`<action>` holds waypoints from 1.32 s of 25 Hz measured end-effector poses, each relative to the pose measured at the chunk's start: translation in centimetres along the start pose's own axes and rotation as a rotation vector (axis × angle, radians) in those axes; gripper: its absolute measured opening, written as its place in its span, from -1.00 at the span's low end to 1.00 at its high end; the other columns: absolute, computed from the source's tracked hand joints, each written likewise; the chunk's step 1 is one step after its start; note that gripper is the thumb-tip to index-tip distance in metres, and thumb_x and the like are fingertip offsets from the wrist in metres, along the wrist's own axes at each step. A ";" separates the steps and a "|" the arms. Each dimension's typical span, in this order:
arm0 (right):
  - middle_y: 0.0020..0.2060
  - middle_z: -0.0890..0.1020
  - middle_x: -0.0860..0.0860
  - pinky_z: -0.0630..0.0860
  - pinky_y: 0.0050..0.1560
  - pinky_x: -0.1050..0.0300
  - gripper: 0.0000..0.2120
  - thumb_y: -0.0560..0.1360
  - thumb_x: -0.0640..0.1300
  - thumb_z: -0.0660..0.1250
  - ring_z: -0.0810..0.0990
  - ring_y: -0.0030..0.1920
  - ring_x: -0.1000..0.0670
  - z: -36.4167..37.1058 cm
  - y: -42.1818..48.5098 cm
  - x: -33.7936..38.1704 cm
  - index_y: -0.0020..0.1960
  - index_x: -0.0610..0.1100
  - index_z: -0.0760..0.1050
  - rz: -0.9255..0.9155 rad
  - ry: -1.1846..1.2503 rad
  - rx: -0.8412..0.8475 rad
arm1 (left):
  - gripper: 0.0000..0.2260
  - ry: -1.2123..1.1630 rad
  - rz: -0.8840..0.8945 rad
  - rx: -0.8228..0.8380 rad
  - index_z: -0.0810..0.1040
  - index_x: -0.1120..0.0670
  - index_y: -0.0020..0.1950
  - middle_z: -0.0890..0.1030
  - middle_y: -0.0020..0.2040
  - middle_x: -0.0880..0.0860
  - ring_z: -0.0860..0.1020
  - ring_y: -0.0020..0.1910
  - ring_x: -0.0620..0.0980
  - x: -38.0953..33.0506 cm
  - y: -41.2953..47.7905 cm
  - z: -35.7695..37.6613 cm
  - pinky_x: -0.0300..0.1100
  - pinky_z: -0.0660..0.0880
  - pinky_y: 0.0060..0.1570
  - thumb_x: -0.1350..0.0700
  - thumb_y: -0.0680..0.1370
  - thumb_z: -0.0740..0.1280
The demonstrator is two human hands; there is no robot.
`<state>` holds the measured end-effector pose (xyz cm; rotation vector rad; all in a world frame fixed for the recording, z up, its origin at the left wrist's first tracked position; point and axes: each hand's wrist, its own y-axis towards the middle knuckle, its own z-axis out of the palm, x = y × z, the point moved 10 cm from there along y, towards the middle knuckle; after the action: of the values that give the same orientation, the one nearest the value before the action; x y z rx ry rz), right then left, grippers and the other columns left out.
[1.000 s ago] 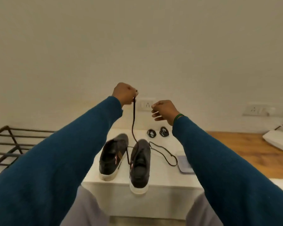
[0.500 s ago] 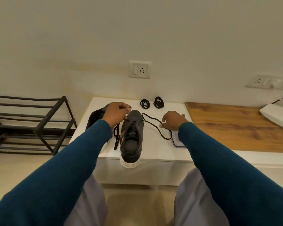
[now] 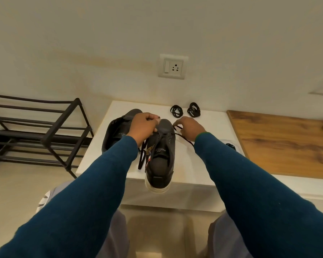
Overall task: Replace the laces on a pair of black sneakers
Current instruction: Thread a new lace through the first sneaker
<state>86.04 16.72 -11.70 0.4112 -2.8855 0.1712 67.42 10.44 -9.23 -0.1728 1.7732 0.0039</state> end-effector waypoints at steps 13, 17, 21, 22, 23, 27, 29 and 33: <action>0.14 0.57 -0.23 0.47 0.00 0.02 -0.63 0.57 -0.25 0.28 0.57 0.10 -0.21 2.2 0.0 -1.0 0.35 -0.21 0.34 0.202 -0.013 -0.072 | -0.90 0.018 0.058 -0.018 0.65 0.07 0.06 0.67 -0.09 0.01 0.60 -0.27 -0.14 -0.7 0.5 0.5 -0.31 0.55 -0.22 0.15 0.58 0.38; 0.11 0.56 -0.17 0.54 0.11 -0.03 -0.68 0.58 -0.32 0.20 0.56 0.09 -0.17 2.0 -1.2 -1.2 0.33 -0.21 0.38 0.191 0.015 0.073 | -0.93 -0.044 0.047 -0.068 0.64 0.07 0.03 0.68 -0.07 0.05 0.62 -0.22 -0.10 -1.0 0.4 -0.5 -0.26 0.58 -0.16 0.17 0.58 0.37; -0.16 0.52 -0.09 0.62 -0.18 0.10 -0.66 0.60 -0.39 0.06 0.55 -0.21 -0.02 -1.2 -3.0 -1.6 0.18 -0.28 0.57 0.386 0.957 0.008 | -0.91 -0.132 -0.039 -0.129 0.56 0.11 0.07 0.66 -0.04 0.11 0.61 -0.27 -0.05 -0.4 0.7 -2.4 -0.22 0.54 -0.30 0.21 0.62 0.28; -0.14 0.52 -0.10 0.61 -0.22 0.14 -0.70 0.61 -0.36 0.08 0.57 -0.22 -0.01 -1.8 -3.7 -1.2 0.16 -0.29 0.57 0.372 1.113 -0.017 | -0.87 -0.055 -0.031 -0.116 0.56 0.10 0.12 0.64 0.00 0.10 0.60 -0.21 -0.04 -0.4 0.7 -2.5 -0.23 0.52 -0.27 0.24 0.61 0.27; -0.10 0.56 -0.11 0.60 -0.21 0.14 -0.76 0.63 -0.28 0.15 0.60 -0.20 -0.01 -2.3 -4.4 -0.7 0.10 -0.27 0.59 0.335 1.130 -0.027 | -0.79 0.047 -0.005 -0.091 0.56 0.08 0.19 0.61 0.06 0.07 0.61 -0.10 -0.03 -0.6 0.7 -2.4 -0.26 0.49 -0.20 0.27 0.60 0.27; -0.08 0.67 -0.27 0.63 0.00 -0.05 -0.59 0.52 0.07 0.44 0.66 -0.12 -0.14 -1.4 -6.3 1.0 -0.09 -0.32 0.64 0.238 0.540 0.009 | -0.76 0.401 0.078 0.106 0.66 0.04 0.08 0.58 0.02 -0.05 0.56 0.02 -0.06 -1.0 -0.4 1.5 -0.19 0.48 0.07 0.17 0.60 0.20; -0.18 0.66 -0.24 0.58 -0.12 0.03 -0.72 0.54 -0.09 0.42 0.61 -0.17 -0.11 -1.2 -6.3 1.6 -0.18 -0.33 0.62 0.205 0.474 -0.066 | -0.76 0.577 0.044 0.204 0.63 0.10 0.00 0.57 -0.05 0.03 0.57 -0.02 0.07 -0.1 -1.2 4.2 -0.04 0.50 0.03 -0.01 0.58 0.24; -0.27 0.63 -0.15 0.59 -0.15 -0.03 -0.77 0.56 -0.15 0.37 0.60 -0.24 -0.09 -0.4 -6.4 1.0 -0.18 -0.29 0.60 0.287 0.495 -0.081 | -0.56 0.788 0.064 0.215 0.55 0.15 0.28 0.53 0.28 0.17 0.53 0.19 0.12 0.6 -1.7 6.1 0.05 0.48 0.28 -0.15 0.57 0.28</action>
<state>87.03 10.41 -10.55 -0.0604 -2.4345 0.1729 73.40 9.30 -10.94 0.0538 2.5458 -0.2369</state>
